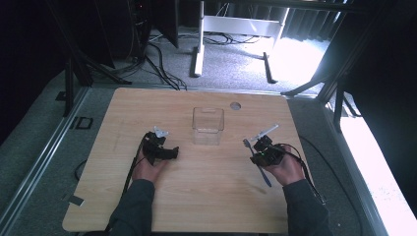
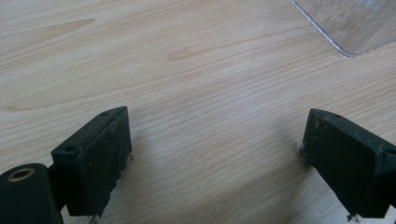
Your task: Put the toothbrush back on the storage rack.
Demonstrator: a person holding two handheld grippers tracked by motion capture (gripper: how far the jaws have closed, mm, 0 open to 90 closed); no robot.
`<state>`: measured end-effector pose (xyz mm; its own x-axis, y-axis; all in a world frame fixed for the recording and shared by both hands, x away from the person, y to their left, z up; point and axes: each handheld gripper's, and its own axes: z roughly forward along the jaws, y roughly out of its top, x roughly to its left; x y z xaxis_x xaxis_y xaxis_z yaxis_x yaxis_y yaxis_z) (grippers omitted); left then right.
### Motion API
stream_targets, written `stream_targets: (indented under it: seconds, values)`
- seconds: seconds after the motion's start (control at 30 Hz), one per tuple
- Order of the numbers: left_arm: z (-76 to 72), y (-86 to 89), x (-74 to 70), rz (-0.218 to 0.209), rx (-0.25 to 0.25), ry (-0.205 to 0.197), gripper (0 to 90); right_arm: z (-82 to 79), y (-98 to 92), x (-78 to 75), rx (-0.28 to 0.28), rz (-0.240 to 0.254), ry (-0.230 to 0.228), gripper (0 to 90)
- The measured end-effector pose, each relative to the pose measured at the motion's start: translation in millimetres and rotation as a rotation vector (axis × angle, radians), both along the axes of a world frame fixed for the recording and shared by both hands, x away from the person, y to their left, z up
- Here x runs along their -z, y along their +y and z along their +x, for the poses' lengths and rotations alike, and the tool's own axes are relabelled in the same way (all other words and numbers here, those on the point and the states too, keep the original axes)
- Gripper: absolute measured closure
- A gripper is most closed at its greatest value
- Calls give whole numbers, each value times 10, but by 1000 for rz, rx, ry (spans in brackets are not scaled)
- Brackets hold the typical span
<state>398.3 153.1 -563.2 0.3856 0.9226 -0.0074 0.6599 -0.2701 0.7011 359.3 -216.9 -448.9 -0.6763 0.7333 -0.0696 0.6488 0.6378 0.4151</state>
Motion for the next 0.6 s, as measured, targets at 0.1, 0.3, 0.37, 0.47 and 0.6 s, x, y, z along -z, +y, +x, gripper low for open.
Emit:
stream_targets:
  seconds: [0.1,0.3,0.37,0.47,0.6]
  values:
    - [0,0,0,0,0,0,87,6,0,-24,-1,17,-12,786]
    - [0,0,0,0,0,0,87,19,-3,-45,-7,40,-12,786]
    - [0,0,0,0,0,0,87,20,-7,-58,-7,52,-21,786]
    - [0,0,0,0,0,0,87,23,-10,-63,-7,56,-22,786]
    - [0,0,0,0,0,0,87,30,-17,-71,-7,66,-25,786]
